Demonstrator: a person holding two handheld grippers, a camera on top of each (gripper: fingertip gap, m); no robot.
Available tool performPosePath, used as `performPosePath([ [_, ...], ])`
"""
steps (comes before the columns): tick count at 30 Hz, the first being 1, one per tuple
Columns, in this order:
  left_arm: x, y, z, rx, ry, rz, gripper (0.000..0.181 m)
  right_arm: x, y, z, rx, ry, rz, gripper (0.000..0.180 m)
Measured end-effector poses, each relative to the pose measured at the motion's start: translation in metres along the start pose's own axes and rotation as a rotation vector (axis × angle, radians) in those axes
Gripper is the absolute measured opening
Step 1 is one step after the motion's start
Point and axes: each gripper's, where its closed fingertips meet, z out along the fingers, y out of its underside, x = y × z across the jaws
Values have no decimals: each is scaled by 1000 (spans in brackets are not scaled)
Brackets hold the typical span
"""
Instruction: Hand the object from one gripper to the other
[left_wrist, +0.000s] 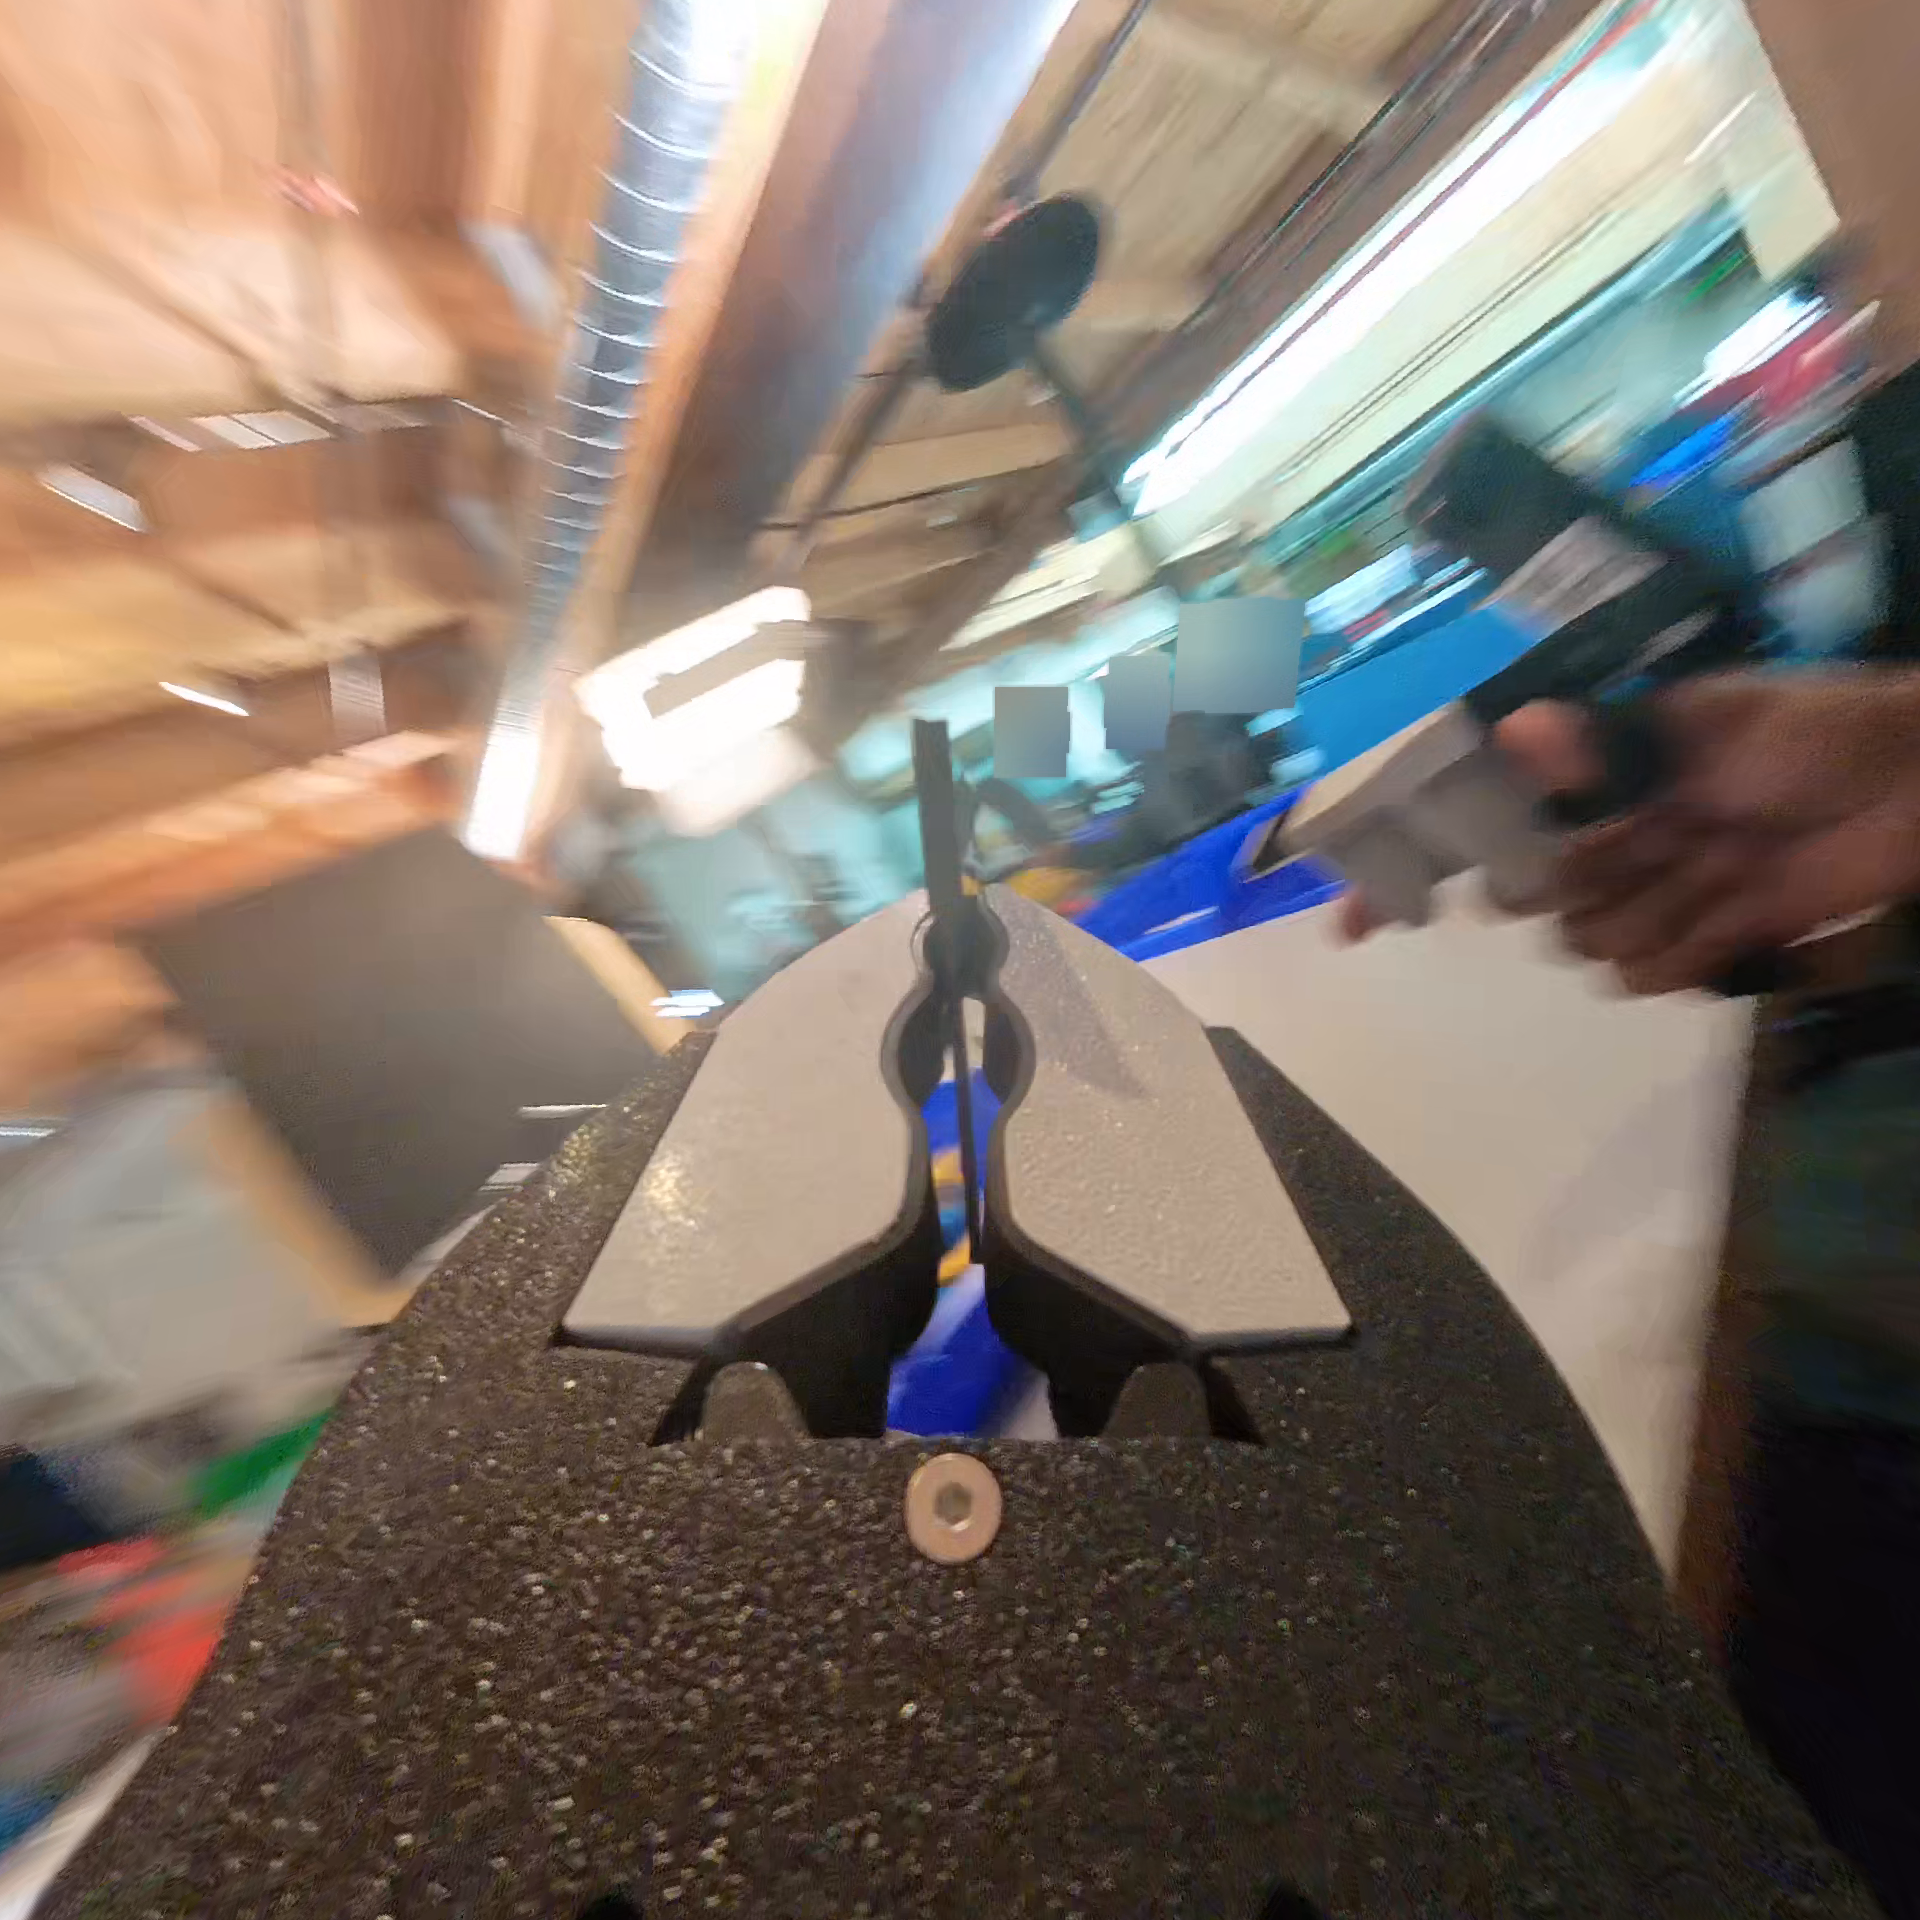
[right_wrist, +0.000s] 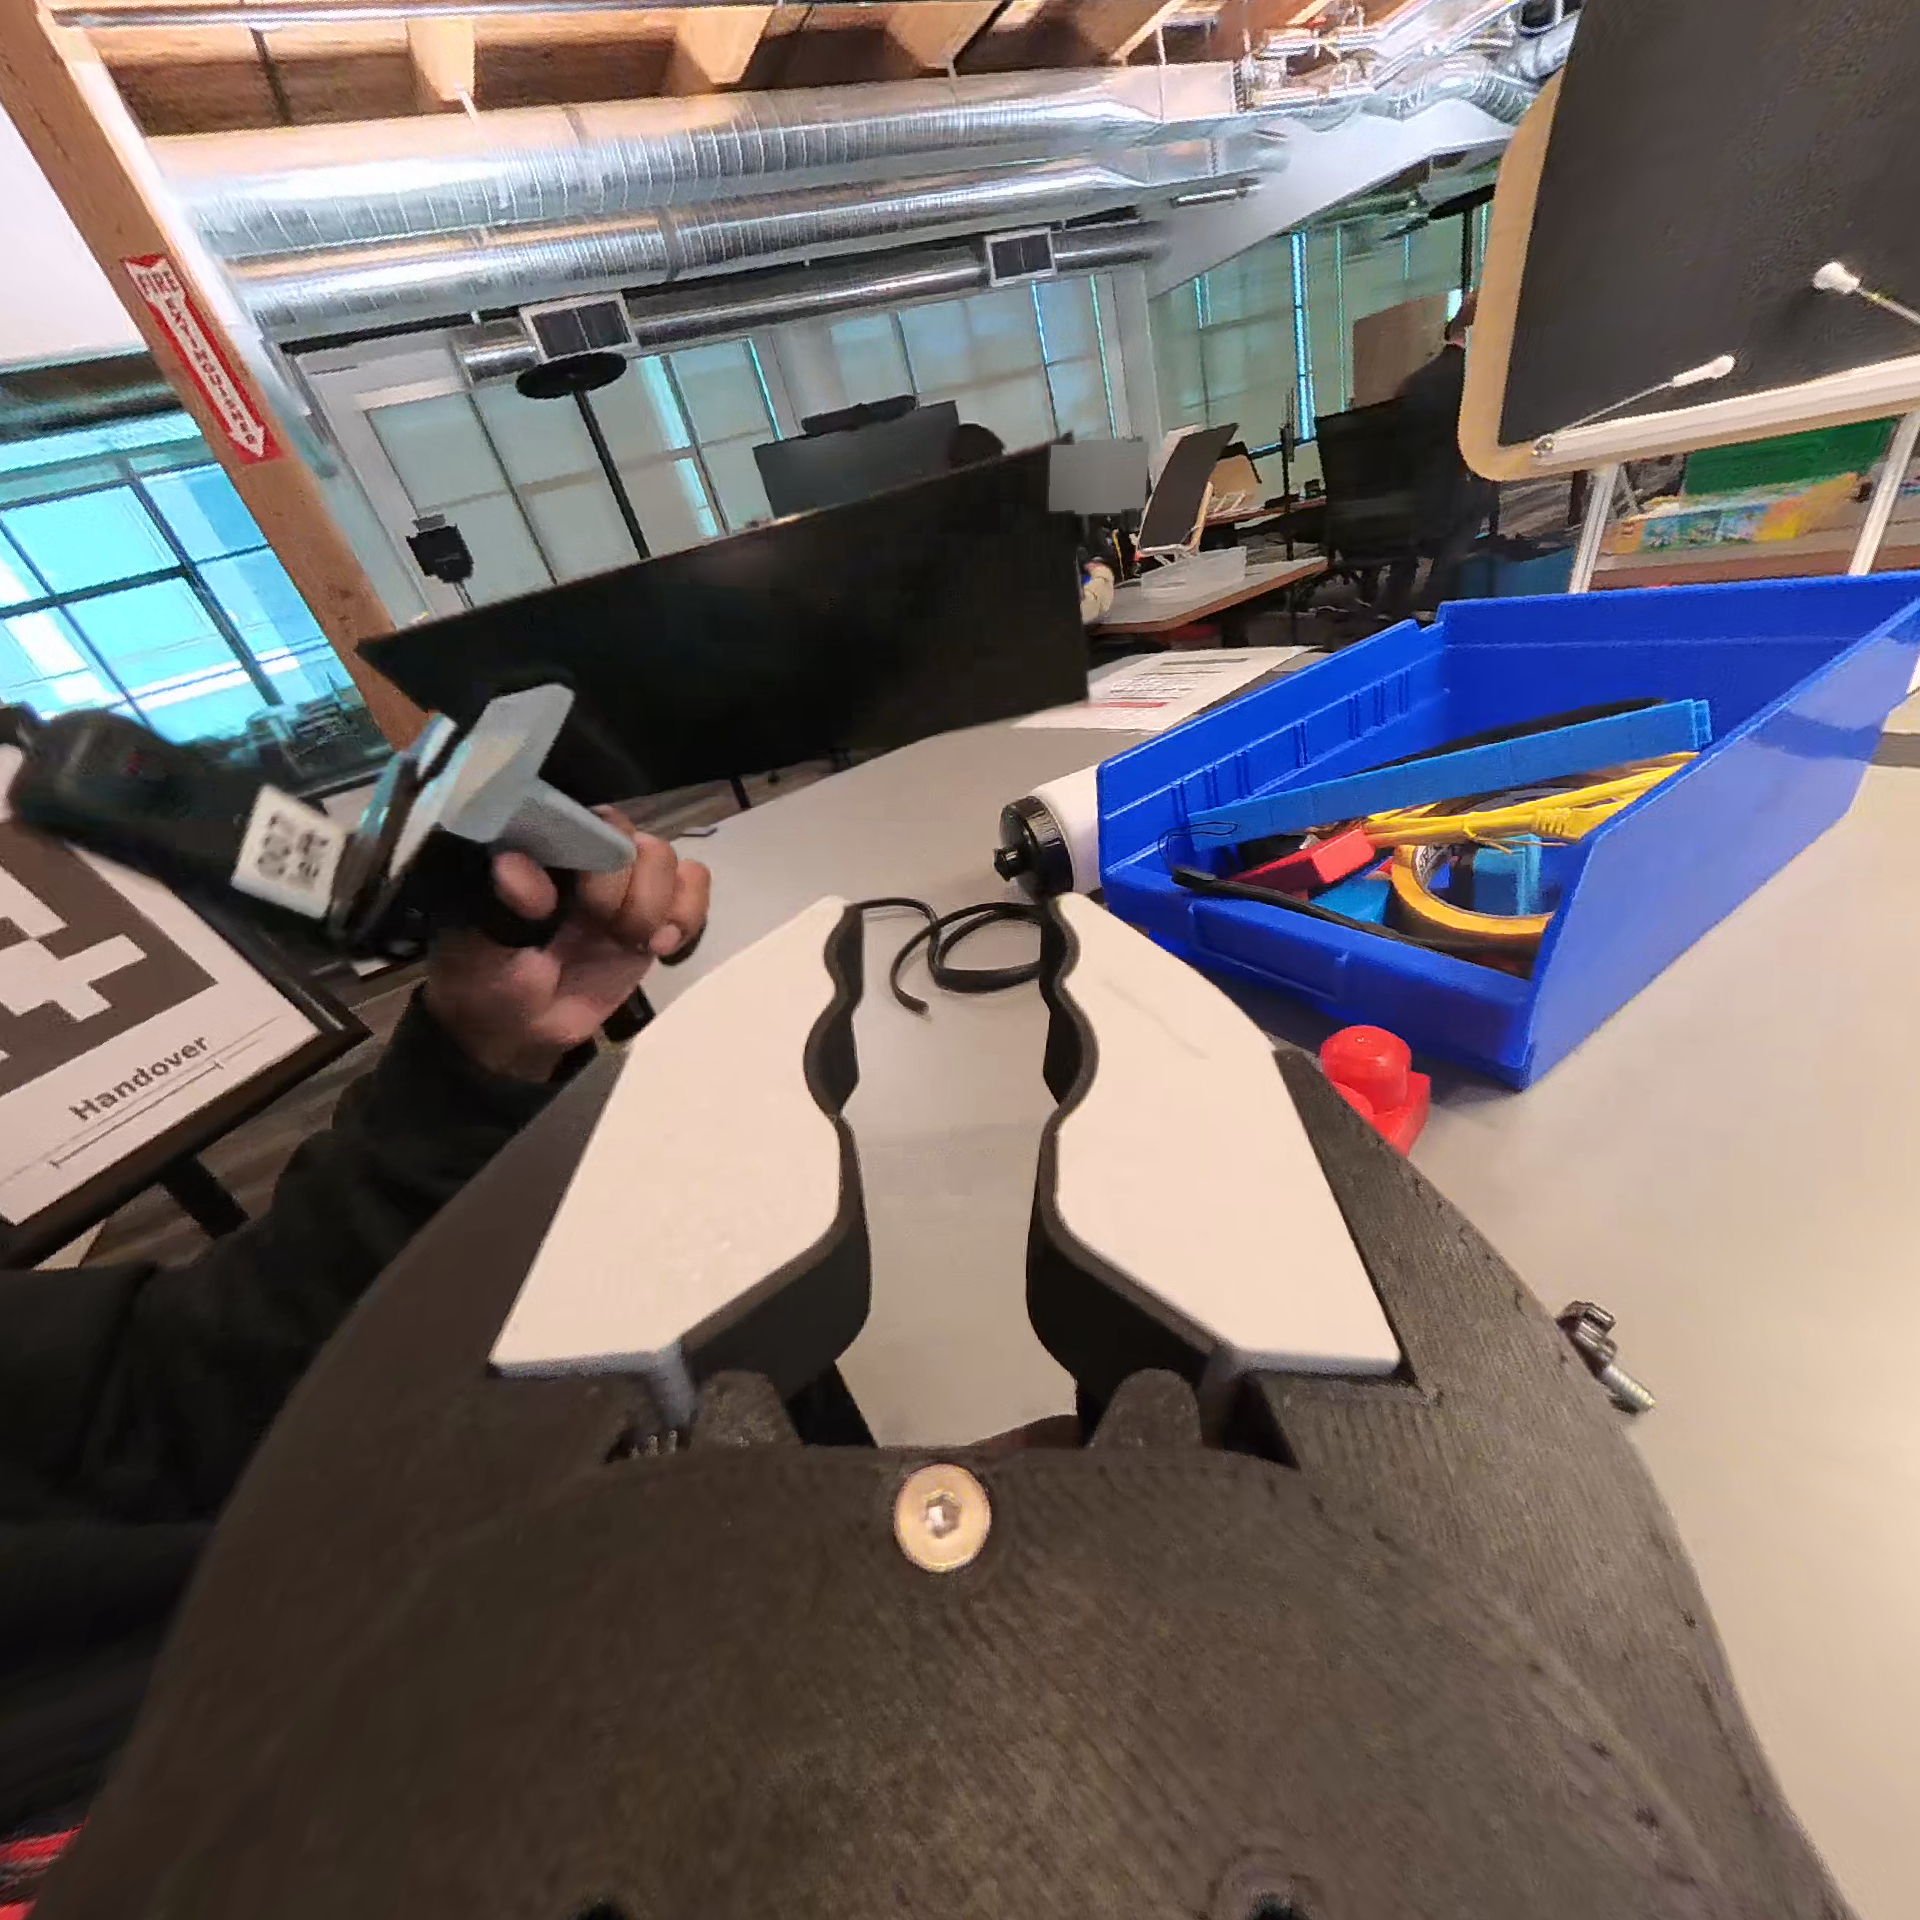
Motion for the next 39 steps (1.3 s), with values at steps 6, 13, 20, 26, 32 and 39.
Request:
performPosePath([
  [6,19,-10,10,-55,-197,687,2,-25,-5,4,23,-106,105,40],
  [13,60,4,27,-66,-134,959,2,-48,-13,6,63,-244,285,48],
  [20,100,13,37,-20,4,994,2,-56,1,15,8,-301,393,40],
  [26,97,28,37,-87,128,693,36,-32,3,12,14,-130,205,10],
  [32,80,35,27,-193,278,123,54,-29,-8,-1,-3,-42,-136,1],
  [39,65,6,24,-93,325,-379,52,-59,13,1,-116,-141,-399,1],
])
